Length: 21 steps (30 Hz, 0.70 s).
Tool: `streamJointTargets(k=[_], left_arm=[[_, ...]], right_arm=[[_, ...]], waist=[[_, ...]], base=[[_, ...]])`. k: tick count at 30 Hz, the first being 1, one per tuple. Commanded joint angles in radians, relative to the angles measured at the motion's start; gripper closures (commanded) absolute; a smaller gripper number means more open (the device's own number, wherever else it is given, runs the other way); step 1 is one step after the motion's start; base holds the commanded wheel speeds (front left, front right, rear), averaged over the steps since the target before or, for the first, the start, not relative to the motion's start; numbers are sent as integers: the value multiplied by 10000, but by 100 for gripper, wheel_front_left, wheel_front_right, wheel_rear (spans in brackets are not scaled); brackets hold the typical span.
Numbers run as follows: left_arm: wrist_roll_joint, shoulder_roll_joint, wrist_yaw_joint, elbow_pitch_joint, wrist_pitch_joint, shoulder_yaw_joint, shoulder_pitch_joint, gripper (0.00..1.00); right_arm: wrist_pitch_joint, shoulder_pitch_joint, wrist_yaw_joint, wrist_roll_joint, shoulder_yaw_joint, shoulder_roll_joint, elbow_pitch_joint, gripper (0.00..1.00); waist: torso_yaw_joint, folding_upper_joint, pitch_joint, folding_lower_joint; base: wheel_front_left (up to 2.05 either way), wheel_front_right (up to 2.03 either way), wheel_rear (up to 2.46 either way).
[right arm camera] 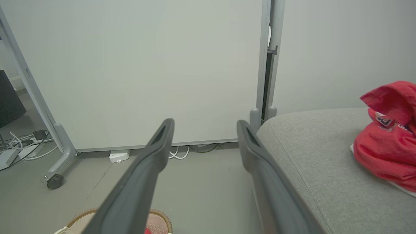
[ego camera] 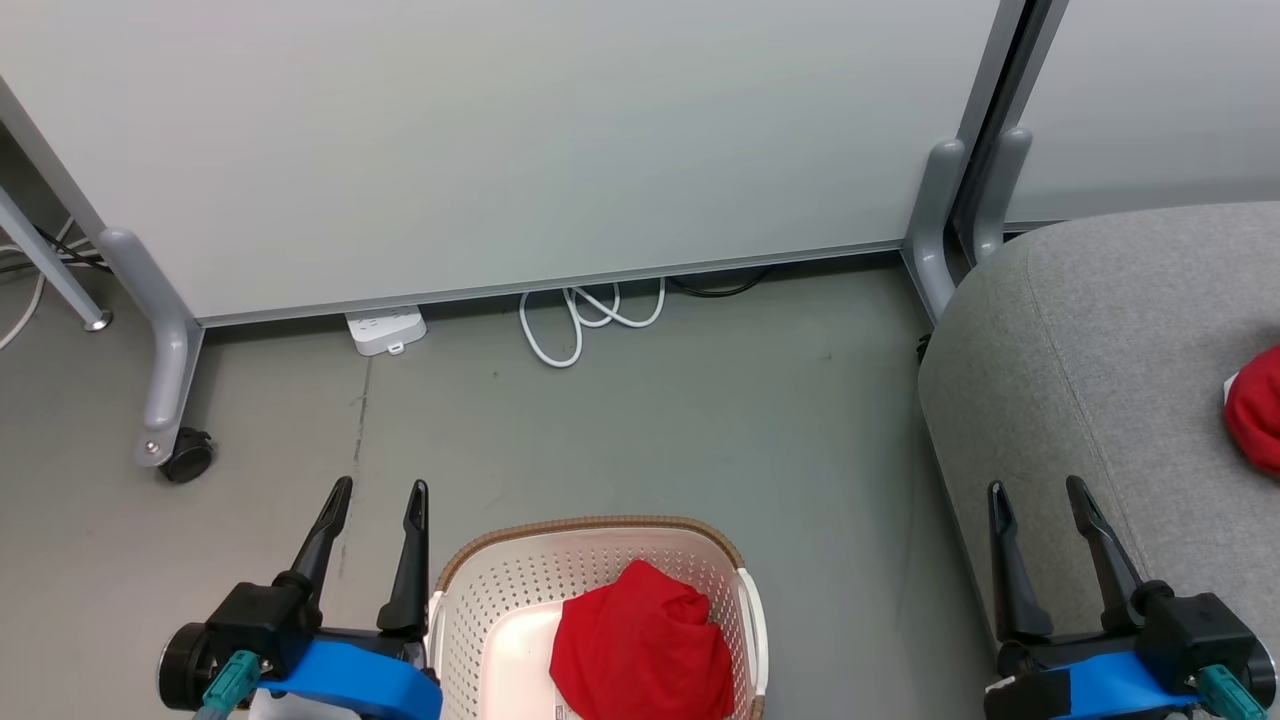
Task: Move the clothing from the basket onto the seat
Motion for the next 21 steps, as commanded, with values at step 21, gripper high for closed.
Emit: streamJointTargets(k=[21], left_arm=[[502,-207,-422,919,-33,-574,-1631,0]], right_arm=[[0,-710,-10,-25,100,84,-149,0]], waist=[[-324,0,1087,1]], base=[[0,0,0]])
